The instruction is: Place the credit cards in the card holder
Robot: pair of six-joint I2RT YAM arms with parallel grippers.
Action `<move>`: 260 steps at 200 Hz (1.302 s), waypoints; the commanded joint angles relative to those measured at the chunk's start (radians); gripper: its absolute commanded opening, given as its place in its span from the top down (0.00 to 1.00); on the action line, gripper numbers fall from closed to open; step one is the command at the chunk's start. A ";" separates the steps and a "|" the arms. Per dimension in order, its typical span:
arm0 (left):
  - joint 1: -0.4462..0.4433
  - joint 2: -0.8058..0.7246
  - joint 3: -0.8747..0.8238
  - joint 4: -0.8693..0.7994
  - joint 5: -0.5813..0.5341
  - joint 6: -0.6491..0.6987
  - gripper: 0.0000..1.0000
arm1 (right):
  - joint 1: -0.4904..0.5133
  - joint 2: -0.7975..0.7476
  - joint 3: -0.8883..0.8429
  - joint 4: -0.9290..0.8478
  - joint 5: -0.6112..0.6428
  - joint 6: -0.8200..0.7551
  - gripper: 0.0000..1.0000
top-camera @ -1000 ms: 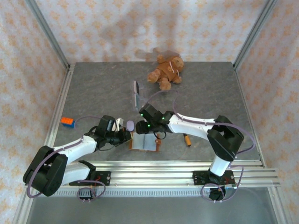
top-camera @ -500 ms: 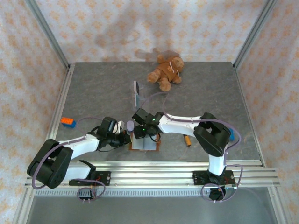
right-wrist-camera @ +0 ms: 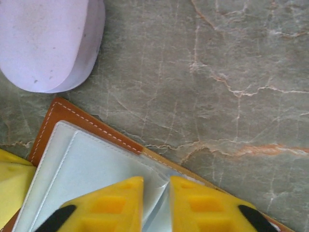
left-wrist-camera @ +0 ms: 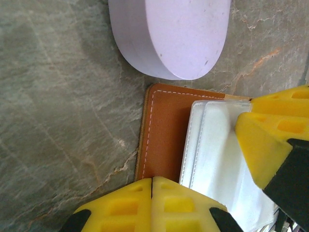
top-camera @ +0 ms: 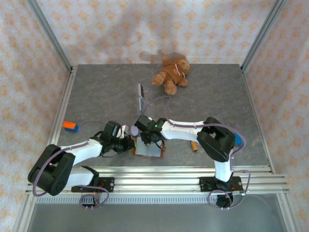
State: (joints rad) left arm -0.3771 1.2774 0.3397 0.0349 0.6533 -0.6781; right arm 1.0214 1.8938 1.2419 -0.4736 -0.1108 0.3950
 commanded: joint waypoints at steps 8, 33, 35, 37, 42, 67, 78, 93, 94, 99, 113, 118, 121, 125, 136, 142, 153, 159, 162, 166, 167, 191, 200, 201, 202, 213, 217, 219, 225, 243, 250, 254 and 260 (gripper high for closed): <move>0.009 0.013 -0.008 -0.114 -0.102 0.037 1.00 | 0.009 -0.023 -0.004 -0.017 0.037 -0.029 0.85; 0.010 0.008 0.007 -0.134 -0.096 0.041 1.00 | 0.008 -0.043 -0.037 0.019 0.004 -0.068 0.90; 0.011 0.005 0.008 -0.136 -0.094 0.040 1.00 | 0.007 -0.044 -0.040 0.020 0.003 -0.069 0.91; 0.010 0.002 0.010 -0.137 -0.092 0.040 1.00 | 0.007 -0.045 -0.041 0.022 0.002 -0.069 0.91; 0.009 -0.006 0.014 -0.142 -0.087 0.040 1.00 | 0.008 -0.047 -0.048 0.027 -0.002 -0.073 0.92; 0.009 -0.081 0.050 -0.195 -0.073 0.043 0.99 | 0.004 -0.063 -0.081 0.075 -0.043 -0.089 0.94; 0.010 -0.110 0.068 -0.216 -0.058 0.045 0.99 | 0.002 -0.071 -0.099 0.106 -0.066 -0.091 0.94; 0.009 -0.137 0.092 -0.238 -0.037 0.043 0.98 | -0.004 -0.079 -0.121 0.142 -0.084 -0.090 0.95; 0.009 -0.138 0.092 -0.238 -0.035 0.041 0.98 | -0.005 -0.080 -0.122 0.144 -0.086 -0.090 0.95; 0.009 -0.144 0.096 -0.236 -0.025 0.035 0.98 | -0.008 -0.082 -0.128 0.154 -0.092 -0.089 0.95; 0.010 -0.153 0.099 -0.216 -0.001 0.013 0.97 | -0.016 -0.090 -0.154 0.192 -0.112 -0.089 0.95; 0.009 -0.153 0.098 -0.202 0.011 0.004 0.96 | -0.019 -0.094 -0.165 0.207 -0.119 -0.087 0.96; 0.008 -0.154 0.095 -0.192 0.019 -0.003 0.95 | -0.024 -0.097 -0.173 0.221 -0.127 -0.084 0.96; 0.009 -0.152 0.093 -0.178 0.030 -0.012 0.95 | -0.028 -0.099 -0.182 0.235 -0.135 -0.083 0.96; 0.009 -0.143 0.086 -0.138 0.059 -0.036 0.93 | -0.040 -0.105 -0.209 0.274 -0.158 -0.068 0.96; 0.009 -0.138 0.080 -0.113 0.074 -0.049 0.92 | -0.047 -0.111 -0.224 0.293 -0.169 -0.062 0.97; 0.009 -0.123 0.065 -0.062 0.102 -0.076 0.89 | -0.061 -0.117 -0.248 0.330 -0.194 -0.050 0.98; 0.009 -0.113 0.056 -0.032 0.115 -0.095 0.89 | -0.068 -0.121 -0.261 0.347 -0.205 -0.043 0.99; 0.009 -0.109 0.052 -0.018 0.120 -0.103 0.88 | -0.070 -0.122 -0.266 0.354 -0.210 -0.040 0.99; 0.008 -0.101 0.046 -0.001 0.124 -0.111 0.88 | -0.073 -0.123 -0.273 0.364 -0.216 -0.037 1.00; 0.008 -0.099 0.044 0.003 0.124 -0.114 0.87 | -0.075 -0.124 -0.274 0.366 -0.217 -0.036 1.00; 0.003 -0.058 0.029 0.052 0.130 -0.136 0.80 | -0.093 -0.128 -0.311 0.417 -0.249 -0.017 1.00; 0.000 -0.047 0.029 0.061 0.127 -0.139 0.78 | -0.098 -0.131 -0.322 0.431 -0.254 -0.012 1.00; -0.001 -0.046 0.030 0.062 0.127 -0.139 0.78 | -0.099 -0.131 -0.322 0.433 -0.253 -0.011 1.00; -0.001 -0.044 0.030 0.062 0.127 -0.140 0.78 | -0.098 -0.132 -0.323 0.433 -0.254 -0.010 1.00; -0.002 -0.032 0.032 0.065 0.126 -0.141 0.76 | -0.101 -0.133 -0.329 0.441 -0.257 -0.008 1.00; -0.003 -0.026 0.032 0.067 0.126 -0.141 0.76 | -0.102 -0.133 -0.330 0.443 -0.259 -0.008 1.00; -0.003 -0.025 0.032 0.068 0.125 -0.141 0.75 | -0.102 -0.132 -0.330 0.443 -0.259 -0.008 1.00; -0.003 -0.018 0.030 0.073 0.127 -0.142 0.74 | -0.102 -0.133 -0.332 0.447 -0.258 -0.007 1.00; -0.005 0.006 0.028 0.086 0.135 -0.150 0.73 | -0.106 -0.130 -0.335 0.453 -0.263 -0.005 1.00; -0.005 0.010 0.028 0.086 0.133 -0.150 0.72 | -0.106 -0.130 -0.335 0.453 -0.265 -0.004 1.00; -0.004 0.012 0.028 0.086 0.131 -0.150 0.72 | -0.106 -0.129 -0.335 0.454 -0.265 -0.004 1.00; -0.005 0.012 0.027 0.086 0.128 -0.150 0.72 | -0.107 -0.128 -0.336 0.455 -0.266 -0.004 1.00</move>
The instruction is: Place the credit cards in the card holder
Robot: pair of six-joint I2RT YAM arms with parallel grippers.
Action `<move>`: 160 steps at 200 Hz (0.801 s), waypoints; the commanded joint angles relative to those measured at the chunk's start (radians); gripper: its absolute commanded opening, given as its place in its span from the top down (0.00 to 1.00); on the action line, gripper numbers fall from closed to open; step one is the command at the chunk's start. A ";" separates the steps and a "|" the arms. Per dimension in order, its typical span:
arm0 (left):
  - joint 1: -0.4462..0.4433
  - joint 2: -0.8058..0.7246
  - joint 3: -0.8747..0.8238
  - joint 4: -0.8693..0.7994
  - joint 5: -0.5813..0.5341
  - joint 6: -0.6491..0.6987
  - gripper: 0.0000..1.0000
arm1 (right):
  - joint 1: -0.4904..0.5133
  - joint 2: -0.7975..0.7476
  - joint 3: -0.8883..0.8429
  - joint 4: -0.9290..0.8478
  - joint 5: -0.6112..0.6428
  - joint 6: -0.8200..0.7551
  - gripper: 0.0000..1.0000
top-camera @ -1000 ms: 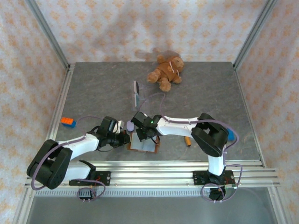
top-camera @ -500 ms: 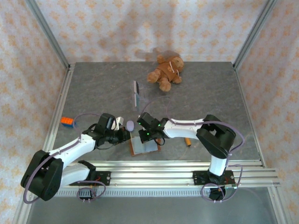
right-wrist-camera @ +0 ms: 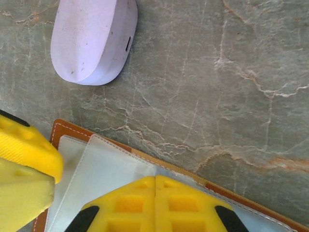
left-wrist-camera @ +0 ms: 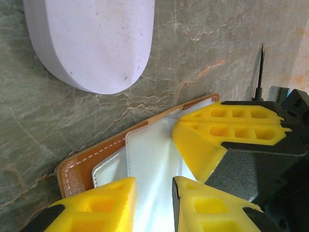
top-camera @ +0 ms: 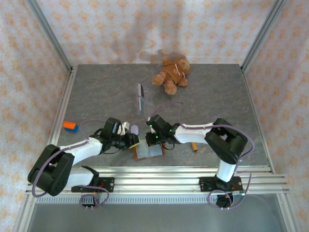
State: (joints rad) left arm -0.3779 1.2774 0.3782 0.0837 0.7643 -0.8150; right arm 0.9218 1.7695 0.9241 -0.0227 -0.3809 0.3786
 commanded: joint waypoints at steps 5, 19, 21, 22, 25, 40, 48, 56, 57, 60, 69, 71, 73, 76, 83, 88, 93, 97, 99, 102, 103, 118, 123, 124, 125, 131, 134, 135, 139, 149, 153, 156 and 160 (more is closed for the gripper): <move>-0.004 0.011 -0.012 0.037 0.014 -0.013 0.72 | -0.008 -0.004 -0.019 0.005 0.004 0.013 1.00; -0.004 0.017 -0.010 0.024 0.007 -0.006 0.71 | -0.010 -0.004 -0.021 0.008 0.004 0.015 1.00; -0.004 0.018 -0.009 0.020 0.007 -0.004 0.71 | -0.010 -0.003 -0.021 0.008 0.005 0.016 1.00; -0.003 0.019 -0.008 0.017 0.007 -0.003 0.71 | -0.010 -0.004 -0.021 0.009 0.005 0.016 1.00; -0.004 0.020 -0.005 0.006 0.005 0.002 0.71 | -0.010 -0.004 -0.022 0.009 0.005 0.016 1.00; -0.004 0.019 0.005 -0.038 -0.002 0.019 0.68 | -0.011 -0.004 -0.023 0.009 0.009 0.017 1.00; -0.004 0.015 0.005 -0.046 -0.003 0.020 0.67 | -0.012 -0.003 -0.025 0.010 0.010 0.018 1.00; -0.004 0.008 0.005 -0.050 -0.004 0.017 0.66 | -0.013 -0.004 -0.027 0.014 0.010 0.019 1.00; -0.004 0.008 0.005 -0.051 -0.004 0.016 0.66 | -0.013 -0.004 -0.027 0.014 0.011 0.019 1.00; -0.004 0.006 0.005 -0.050 -0.002 0.014 0.66 | -0.012 -0.004 -0.027 0.014 0.011 0.019 1.00; -0.004 0.006 0.005 -0.055 0.004 0.011 0.66 | -0.013 -0.004 -0.027 0.017 0.014 0.020 1.00; -0.004 0.006 0.006 -0.059 0.005 0.012 0.66 | -0.013 -0.003 -0.027 0.017 0.015 0.021 1.00; -0.004 0.006 0.008 -0.065 0.004 0.013 0.66 | -0.012 -0.004 -0.028 0.018 0.015 0.021 1.00; -0.004 0.006 0.012 -0.074 0.004 0.017 0.66 | -0.013 -0.004 -0.027 0.017 0.015 0.022 1.00; -0.004 0.009 0.019 -0.092 0.004 0.027 0.66 | -0.012 -0.004 -0.028 0.019 0.016 0.023 1.00; -0.004 0.012 0.020 -0.099 0.005 0.029 0.66 | -0.012 -0.004 -0.028 0.021 0.016 0.022 1.00; -0.004 0.016 0.021 -0.099 0.006 0.028 0.66 | -0.013 -0.004 -0.028 0.022 0.017 0.022 1.00; -0.004 0.017 0.021 -0.099 0.006 0.027 0.66 | -0.013 -0.004 -0.029 0.023 0.016 0.023 1.00; -0.004 0.018 0.019 -0.098 0.006 0.026 0.66 | -0.012 -0.004 -0.030 0.024 0.016 0.023 1.00; -0.004 0.020 0.019 -0.094 0.007 0.023 0.66 | -0.013 -0.004 -0.030 0.025 0.016 0.023 1.00; -0.003 0.021 0.019 -0.092 0.008 0.022 0.66 | -0.012 -0.004 -0.028 0.026 0.016 0.023 1.00; -0.006 0.033 0.009 -0.050 0.026 -0.008 0.66 | -0.013 -0.002 -0.027 0.026 0.014 0.022 1.00; -0.005 0.036 0.007 -0.032 0.033 -0.018 0.66 | -0.012 -0.003 -0.028 0.027 0.014 0.022 1.00; -0.006 0.037 0.007 -0.029 0.035 -0.019 0.66 | -0.012 -0.003 -0.028 0.027 0.015 0.022 1.00; -0.006 0.038 0.005 -0.027 0.036 -0.022 0.66 | -0.012 -0.003 -0.027 0.027 0.015 0.022 1.00; -0.007 0.043 0.001 -0.005 0.044 -0.034 0.66 | -0.012 -0.003 -0.028 0.029 0.013 0.022 1.00; -0.009 0.044 0.000 0.006 0.047 -0.039 0.66 | -0.013 -0.002 -0.028 0.029 0.013 0.022 1.00; -0.009 0.045 0.000 0.009 0.049 -0.041 0.66 | -0.012 -0.002 -0.028 0.029 0.013 0.022 1.00; -0.010 0.049 -0.001 0.018 0.053 -0.045 0.66 | -0.013 -0.002 -0.028 0.030 0.014 0.022 1.00; -0.014 0.059 -0.001 0.036 0.063 -0.053 0.66 | -0.012 0.000 -0.030 0.032 0.011 0.023 1.00; -0.016 0.063 0.000 0.042 0.066 -0.056 0.66 | -0.012 -0.001 -0.030 0.033 0.012 0.024 1.00; -0.018 0.067 0.002 0.045 0.069 -0.057 0.66 | -0.012 -0.001 -0.031 0.034 0.012 0.024 1.00; -0.020 0.073 0.005 0.050 0.074 -0.059 0.67 | -0.012 -0.001 -0.032 0.036 0.012 0.023 1.00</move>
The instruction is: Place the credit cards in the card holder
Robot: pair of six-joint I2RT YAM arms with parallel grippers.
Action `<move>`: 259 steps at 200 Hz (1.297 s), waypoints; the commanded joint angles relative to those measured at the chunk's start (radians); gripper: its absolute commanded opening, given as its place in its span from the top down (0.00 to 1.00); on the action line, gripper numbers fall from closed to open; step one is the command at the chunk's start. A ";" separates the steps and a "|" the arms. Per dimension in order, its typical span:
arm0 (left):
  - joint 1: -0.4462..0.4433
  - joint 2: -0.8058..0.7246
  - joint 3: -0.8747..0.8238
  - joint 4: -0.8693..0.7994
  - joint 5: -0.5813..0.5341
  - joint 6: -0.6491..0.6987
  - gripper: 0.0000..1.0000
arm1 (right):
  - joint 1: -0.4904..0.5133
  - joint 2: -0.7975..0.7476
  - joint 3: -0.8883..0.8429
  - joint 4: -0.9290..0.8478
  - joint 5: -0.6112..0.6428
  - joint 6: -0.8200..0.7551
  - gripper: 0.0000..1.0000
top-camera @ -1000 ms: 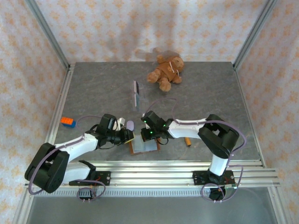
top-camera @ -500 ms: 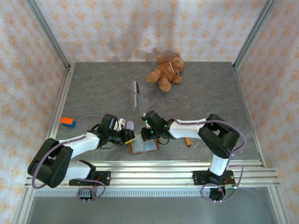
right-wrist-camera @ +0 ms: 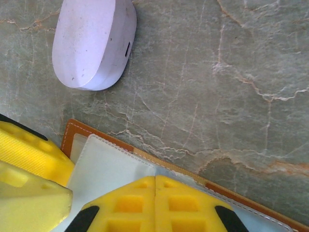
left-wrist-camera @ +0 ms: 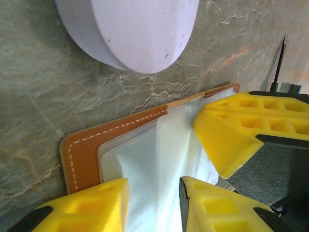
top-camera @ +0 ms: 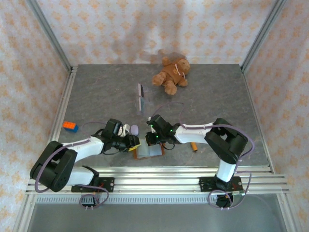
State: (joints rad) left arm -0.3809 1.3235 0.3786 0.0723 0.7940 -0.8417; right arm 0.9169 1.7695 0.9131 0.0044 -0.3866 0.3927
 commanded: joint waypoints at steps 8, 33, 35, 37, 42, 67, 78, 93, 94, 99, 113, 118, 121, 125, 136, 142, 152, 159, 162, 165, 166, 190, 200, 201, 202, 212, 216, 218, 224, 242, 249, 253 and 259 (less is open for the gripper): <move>-0.021 0.035 0.006 0.072 0.050 -0.036 0.68 | -0.009 -0.001 -0.022 0.012 0.017 0.010 1.00; -0.032 0.042 0.013 0.094 0.056 -0.048 0.72 | -0.007 -0.002 -0.024 0.014 0.018 0.011 1.00; -0.033 0.041 0.014 0.093 0.055 -0.048 0.72 | -0.007 -0.003 -0.025 0.014 0.018 0.011 1.00; -0.033 0.040 0.014 0.091 0.054 -0.047 0.72 | -0.008 -0.004 -0.026 0.015 0.018 0.011 1.00; -0.033 0.038 0.016 0.088 0.051 -0.046 0.73 | -0.008 -0.004 -0.026 0.015 0.019 0.011 1.00; -0.035 0.039 0.026 0.082 0.052 -0.039 0.73 | -0.007 -0.007 -0.033 0.020 0.020 0.014 1.00; -0.038 0.044 0.031 0.094 0.059 -0.045 0.74 | -0.008 -0.011 -0.036 0.024 0.022 0.014 0.99; -0.045 0.053 0.037 0.120 0.066 -0.057 0.74 | -0.007 -0.026 -0.046 0.034 0.027 0.014 0.96; -0.045 0.054 0.037 0.123 0.067 -0.058 0.74 | -0.007 -0.027 -0.046 0.035 0.027 0.014 0.96; -0.048 0.058 0.039 0.134 0.069 -0.063 0.74 | -0.008 -0.032 -0.051 0.040 0.028 0.014 0.95; -0.058 0.080 0.042 0.172 0.078 -0.079 0.74 | -0.008 -0.046 -0.061 0.054 0.028 0.012 0.91; -0.062 0.090 0.042 0.193 0.082 -0.089 0.74 | -0.007 -0.050 -0.064 0.058 0.028 0.012 0.90; -0.065 0.097 0.042 0.206 0.085 -0.096 0.74 | -0.007 -0.051 -0.065 0.063 0.027 0.012 0.89; -0.067 0.107 0.040 0.228 0.089 -0.105 0.74 | -0.007 -0.054 -0.069 0.068 0.025 0.012 0.87; -0.077 0.132 0.035 0.299 0.098 -0.143 0.75 | -0.008 -0.064 -0.078 0.083 0.024 0.012 0.83; -0.080 0.147 0.029 0.345 0.104 -0.167 0.76 | -0.007 -0.071 -0.087 0.093 0.022 0.015 0.80; -0.085 0.166 0.020 0.421 0.111 -0.208 0.77 | -0.007 -0.088 -0.101 0.111 0.023 0.014 0.75; -0.085 0.179 0.013 0.472 0.114 -0.236 0.78 | -0.007 -0.103 -0.115 0.125 0.030 0.014 0.72; -0.085 0.184 0.011 0.484 0.114 -0.246 0.78 | -0.008 -0.111 -0.122 0.131 0.034 0.015 0.70; -0.085 0.189 0.011 0.499 0.115 -0.255 0.79 | -0.007 -0.120 -0.129 0.136 0.040 0.014 0.69; -0.085 0.191 0.010 0.504 0.115 -0.257 0.79 | -0.007 -0.124 -0.132 0.138 0.041 0.014 0.68; -0.094 0.218 0.026 0.519 0.105 -0.271 0.81 | -0.007 -0.203 -0.180 0.144 0.107 0.008 0.61; -0.099 0.217 0.038 0.487 0.093 -0.258 0.82 | -0.010 -0.239 -0.184 0.113 0.131 0.006 0.58; -0.100 0.216 0.039 0.484 0.090 -0.256 0.82 | -0.009 -0.242 -0.184 0.111 0.133 0.007 0.57; -0.101 0.215 0.040 0.481 0.088 -0.254 0.82 | -0.009 -0.246 -0.184 0.108 0.135 0.006 0.57; -0.108 0.205 0.053 0.443 0.074 -0.237 0.82 | -0.009 -0.280 -0.186 0.079 0.163 0.006 0.55; -0.111 0.199 0.060 0.426 0.070 -0.230 0.82 | -0.010 -0.295 -0.187 0.069 0.174 0.006 0.54; -0.113 0.197 0.063 0.418 0.067 -0.225 0.82 | -0.009 -0.301 -0.187 0.063 0.180 0.007 0.54; -0.116 0.191 0.075 0.393 0.061 -0.213 0.82 | -0.010 -0.320 -0.188 0.045 0.198 0.008 0.53; -0.124 0.187 0.106 0.348 0.053 -0.191 0.82 | -0.012 -0.372 -0.191 -0.012 0.252 0.009 0.52; -0.128 0.195 0.115 0.347 0.053 -0.192 0.82 | -0.014 -0.390 -0.191 -0.038 0.277 0.013 0.52; -0.133 0.199 0.120 0.349 0.054 -0.195 0.82 | -0.016 -0.401 -0.191 -0.055 0.292 0.018 0.51; -0.142 0.209 0.126 0.354 0.053 -0.200 0.82 | -0.021 -0.416 -0.189 -0.077 0.313 0.028 0.50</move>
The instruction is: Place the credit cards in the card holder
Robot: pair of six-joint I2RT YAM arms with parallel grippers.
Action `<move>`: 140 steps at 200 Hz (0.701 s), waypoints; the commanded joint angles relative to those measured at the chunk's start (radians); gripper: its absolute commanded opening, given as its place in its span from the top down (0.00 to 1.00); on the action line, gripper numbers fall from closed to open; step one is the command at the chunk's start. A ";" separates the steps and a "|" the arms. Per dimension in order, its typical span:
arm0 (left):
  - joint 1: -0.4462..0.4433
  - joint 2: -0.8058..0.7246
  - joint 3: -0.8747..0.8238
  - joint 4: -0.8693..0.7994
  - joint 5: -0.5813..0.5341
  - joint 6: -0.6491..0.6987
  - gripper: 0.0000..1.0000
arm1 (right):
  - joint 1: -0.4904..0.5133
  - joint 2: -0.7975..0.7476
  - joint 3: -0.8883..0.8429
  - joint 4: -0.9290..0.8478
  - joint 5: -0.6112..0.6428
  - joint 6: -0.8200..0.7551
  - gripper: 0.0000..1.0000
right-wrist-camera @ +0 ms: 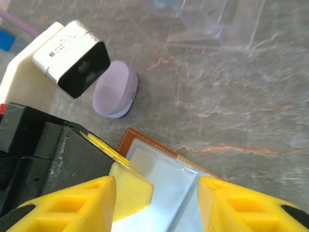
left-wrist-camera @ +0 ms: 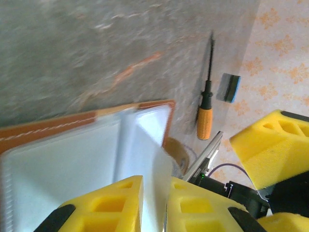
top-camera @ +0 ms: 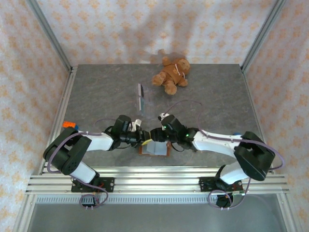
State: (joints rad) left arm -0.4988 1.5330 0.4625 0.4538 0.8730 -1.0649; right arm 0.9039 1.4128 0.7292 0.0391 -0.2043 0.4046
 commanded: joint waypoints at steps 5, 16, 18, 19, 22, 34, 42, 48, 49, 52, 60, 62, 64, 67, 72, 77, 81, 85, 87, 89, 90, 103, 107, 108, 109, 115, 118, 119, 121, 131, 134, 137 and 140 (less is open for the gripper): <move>-0.034 0.007 0.046 -0.018 -0.030 0.014 0.82 | -0.014 -0.069 -0.004 -0.139 0.146 0.024 0.50; -0.059 0.025 0.057 0.008 -0.038 -0.010 0.82 | -0.032 -0.094 0.002 -0.194 0.165 0.042 0.50; -0.064 0.028 0.059 0.015 -0.040 -0.015 0.81 | -0.037 -0.097 0.002 -0.206 0.167 0.045 0.50; -0.067 0.029 0.060 0.018 -0.041 -0.016 0.82 | -0.039 -0.100 0.002 -0.211 0.167 0.046 0.50; -0.076 0.032 0.063 0.028 -0.043 -0.024 0.81 | -0.046 -0.107 0.003 -0.224 0.166 0.052 0.50; -0.108 0.052 0.075 0.067 -0.057 -0.050 0.80 | -0.083 -0.137 0.002 -0.267 0.151 0.069 0.50; -0.127 0.066 0.087 0.086 -0.064 -0.062 0.78 | -0.103 -0.161 -0.003 -0.287 0.138 0.072 0.50; -0.139 0.078 0.097 0.093 -0.065 -0.064 0.78 | -0.116 -0.181 -0.006 -0.301 0.131 0.067 0.50; -0.141 0.081 0.099 0.094 -0.065 -0.064 0.78 | -0.117 -0.184 -0.006 -0.303 0.131 0.067 0.50; -0.145 0.088 0.105 0.094 -0.065 -0.065 0.78 | -0.123 -0.193 -0.006 -0.311 0.129 0.064 0.50; -0.155 0.108 0.116 0.099 -0.063 -0.068 0.78 | -0.135 -0.220 -0.008 -0.335 0.130 0.059 0.49; -0.157 0.112 0.117 0.103 -0.063 -0.071 0.78 | -0.138 -0.222 -0.008 -0.342 0.130 0.058 0.49; -0.158 0.117 0.118 0.108 -0.064 -0.073 0.78 | -0.142 -0.222 -0.007 -0.349 0.131 0.057 0.49; -0.159 0.124 0.119 0.115 -0.064 -0.079 0.78 | -0.147 -0.222 -0.007 -0.359 0.131 0.056 0.49; -0.159 0.130 0.117 0.133 -0.064 -0.089 0.78 | -0.156 -0.254 -0.004 -0.375 0.128 0.054 0.49; -0.158 0.134 0.115 0.153 -0.063 -0.097 0.78 | -0.162 -0.265 -0.002 -0.393 0.123 0.051 0.49; -0.156 0.132 0.114 0.160 -0.064 -0.100 0.78 | -0.168 -0.271 0.000 -0.406 0.120 0.052 0.49; -0.154 0.129 0.116 0.157 -0.066 -0.096 0.78 | -0.172 -0.276 0.003 -0.418 0.115 0.053 0.49; -0.153 0.123 0.116 0.154 -0.067 -0.093 0.78 | -0.173 -0.278 0.004 -0.422 0.111 0.053 0.48; -0.151 0.120 0.118 0.149 -0.069 -0.090 0.78 | -0.174 -0.279 0.005 -0.425 0.105 0.053 0.49; -0.150 0.116 0.117 0.144 -0.071 -0.088 0.78 | -0.174 -0.279 0.006 -0.427 0.102 0.053 0.49; -0.139 0.063 0.134 0.037 -0.093 -0.028 0.77 | -0.174 -0.274 0.013 -0.434 0.057 0.068 0.48; -0.136 0.044 0.142 -0.011 -0.100 -0.002 0.76 | -0.174 -0.270 0.015 -0.431 0.042 0.075 0.48; -0.134 0.040 0.145 -0.025 -0.101 0.005 0.76 | -0.174 -0.268 0.015 -0.430 0.039 0.078 0.48; -0.133 0.036 0.148 -0.037 -0.104 0.012 0.76 | -0.174 -0.267 0.015 -0.429 0.034 0.080 0.48; -0.127 0.003 0.164 -0.119 -0.116 0.057 0.74 | -0.174 -0.257 0.013 -0.418 0.016 0.091 0.48; -0.124 -0.012 0.171 -0.157 -0.122 0.078 0.73 | -0.170 -0.252 0.014 -0.415 0.015 0.097 0.48; -0.123 -0.017 0.174 -0.170 -0.124 0.084 0.73 | -0.170 -0.250 0.014 -0.415 0.016 0.099 0.48; -0.119 -0.025 0.177 -0.194 -0.127 0.093 0.72 | -0.166 -0.247 0.015 -0.415 0.020 0.101 0.48; -0.099 -0.069 0.187 -0.290 -0.139 0.143 0.70 | -0.140 -0.233 0.027 -0.417 0.046 0.104 0.48; -0.090 -0.080 0.189 -0.327 -0.142 0.155 0.70 | -0.132 -0.222 0.034 -0.420 0.060 0.107 0.47; -0.082 -0.091 0.189 -0.351 -0.146 0.164 0.70 | -0.121 -0.204 0.042 -0.427 0.075 0.111 0.45; -0.074 -0.100 0.189 -0.374 -0.149 0.181 0.69 | -0.109 -0.194 0.051 -0.435 0.099 0.119 0.43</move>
State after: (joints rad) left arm -0.6209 1.5341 0.6071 0.3389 0.7807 -1.0363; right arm 0.7437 1.1648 0.7296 -0.3439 -0.1520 0.4805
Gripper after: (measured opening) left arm 0.296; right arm 0.527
